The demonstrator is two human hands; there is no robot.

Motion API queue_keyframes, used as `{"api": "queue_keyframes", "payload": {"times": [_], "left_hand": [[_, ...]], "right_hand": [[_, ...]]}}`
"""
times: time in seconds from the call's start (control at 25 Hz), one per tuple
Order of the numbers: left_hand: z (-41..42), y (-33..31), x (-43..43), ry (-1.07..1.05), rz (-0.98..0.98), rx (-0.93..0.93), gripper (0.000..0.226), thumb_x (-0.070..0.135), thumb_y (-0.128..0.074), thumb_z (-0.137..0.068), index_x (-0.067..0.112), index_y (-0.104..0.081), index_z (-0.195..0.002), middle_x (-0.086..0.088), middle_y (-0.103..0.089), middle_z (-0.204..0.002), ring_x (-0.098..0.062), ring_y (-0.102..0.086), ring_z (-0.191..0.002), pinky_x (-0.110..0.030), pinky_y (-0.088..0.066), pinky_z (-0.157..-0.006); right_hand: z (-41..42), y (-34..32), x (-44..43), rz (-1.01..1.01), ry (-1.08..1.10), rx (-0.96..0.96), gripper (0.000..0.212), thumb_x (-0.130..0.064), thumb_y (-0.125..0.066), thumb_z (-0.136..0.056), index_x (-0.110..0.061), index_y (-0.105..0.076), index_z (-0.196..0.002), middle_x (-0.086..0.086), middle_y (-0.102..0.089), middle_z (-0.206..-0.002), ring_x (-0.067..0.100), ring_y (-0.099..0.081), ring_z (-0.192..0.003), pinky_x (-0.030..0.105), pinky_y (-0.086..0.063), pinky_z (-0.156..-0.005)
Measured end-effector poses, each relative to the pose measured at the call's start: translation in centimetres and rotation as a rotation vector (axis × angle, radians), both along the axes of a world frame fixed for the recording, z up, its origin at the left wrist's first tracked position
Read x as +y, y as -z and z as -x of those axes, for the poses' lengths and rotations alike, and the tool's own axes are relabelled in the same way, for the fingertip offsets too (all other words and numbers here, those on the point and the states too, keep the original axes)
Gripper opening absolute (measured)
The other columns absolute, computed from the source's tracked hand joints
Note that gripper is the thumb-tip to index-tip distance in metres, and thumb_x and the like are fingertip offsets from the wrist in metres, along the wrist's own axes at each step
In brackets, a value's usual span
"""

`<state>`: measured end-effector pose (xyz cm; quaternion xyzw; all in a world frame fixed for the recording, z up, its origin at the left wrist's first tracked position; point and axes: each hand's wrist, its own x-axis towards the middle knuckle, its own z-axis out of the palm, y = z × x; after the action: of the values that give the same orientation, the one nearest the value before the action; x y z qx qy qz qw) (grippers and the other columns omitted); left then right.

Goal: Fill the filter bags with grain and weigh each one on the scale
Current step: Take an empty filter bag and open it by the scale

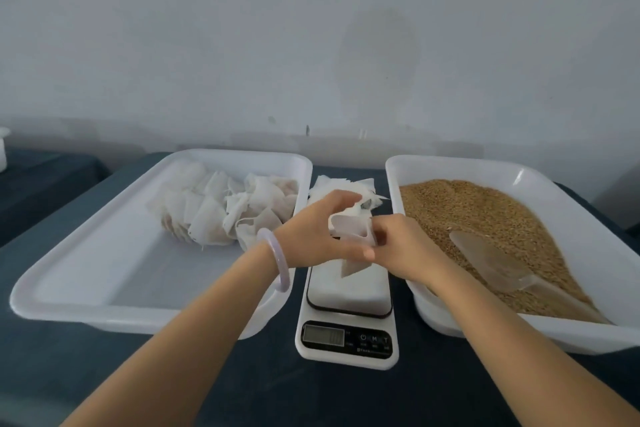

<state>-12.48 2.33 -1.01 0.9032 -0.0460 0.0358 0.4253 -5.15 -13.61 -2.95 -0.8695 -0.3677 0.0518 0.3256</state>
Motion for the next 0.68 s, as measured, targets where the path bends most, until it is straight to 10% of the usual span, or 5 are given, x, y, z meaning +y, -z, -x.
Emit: {"api": "queue_keyframes", "payload": {"times": [0.08, 0.36, 0.48, 0.68], "left_hand": [[-0.2, 0.7, 0.3, -0.061, -0.275, 0.073, 0.095, 0.046, -0.081, -0.064, 0.023, -0.031, -0.141, 0.010, -0.049, -0.122, -0.003, -0.032, -0.114, -0.035, -0.017, -0.115], [-2.6, 2.2, -0.3, -0.034, -0.718, 0.145, 0.019, 0.036, -0.062, -0.087, 0.022, -0.049, -0.082, 0.002, -0.055, -0.087, -0.022, -0.049, -0.091, -0.036, -0.021, -0.108], [-3.2, 2.8, 0.1, -0.026, -0.743, 0.124, 0.009, 0.026, -0.056, -0.089, 0.023, -0.047, -0.090, 0.001, -0.060, -0.099, -0.026, -0.052, -0.107, -0.034, -0.024, -0.107], [-3.2, 2.9, 0.3, -0.082, -0.633, 0.172, 0.052, 0.041, -0.070, -0.077, 0.017, -0.051, -0.119, -0.002, -0.062, -0.104, -0.023, -0.047, -0.104, -0.026, -0.029, -0.090]], "right_hand": [[-0.3, 0.6, 0.1, 0.048, 0.049, -0.014, 0.037, -0.037, -0.075, -0.070, -0.008, -0.052, -0.063, 0.001, -0.053, -0.059, 0.013, -0.043, -0.052, 0.027, -0.033, -0.051], [-0.2, 1.9, 1.1, 0.308, 0.032, -0.225, 0.050, -0.064, -0.059, -0.076, -0.024, -0.036, -0.057, -0.006, -0.048, -0.059, 0.017, -0.048, -0.059, 0.027, -0.027, -0.046], [-0.4, 1.3, 0.8, 0.385, -0.051, -0.193, 0.036, -0.043, -0.068, -0.076, -0.027, -0.039, -0.062, -0.007, -0.050, -0.063, 0.020, -0.053, -0.066, 0.025, -0.031, -0.048], [-0.8, 0.8, 0.8, 0.381, -0.060, -0.155, 0.015, -0.027, -0.068, -0.078, -0.018, -0.064, -0.067, 0.003, -0.064, -0.070, 0.023, -0.060, -0.071, 0.031, -0.043, -0.057]]}}
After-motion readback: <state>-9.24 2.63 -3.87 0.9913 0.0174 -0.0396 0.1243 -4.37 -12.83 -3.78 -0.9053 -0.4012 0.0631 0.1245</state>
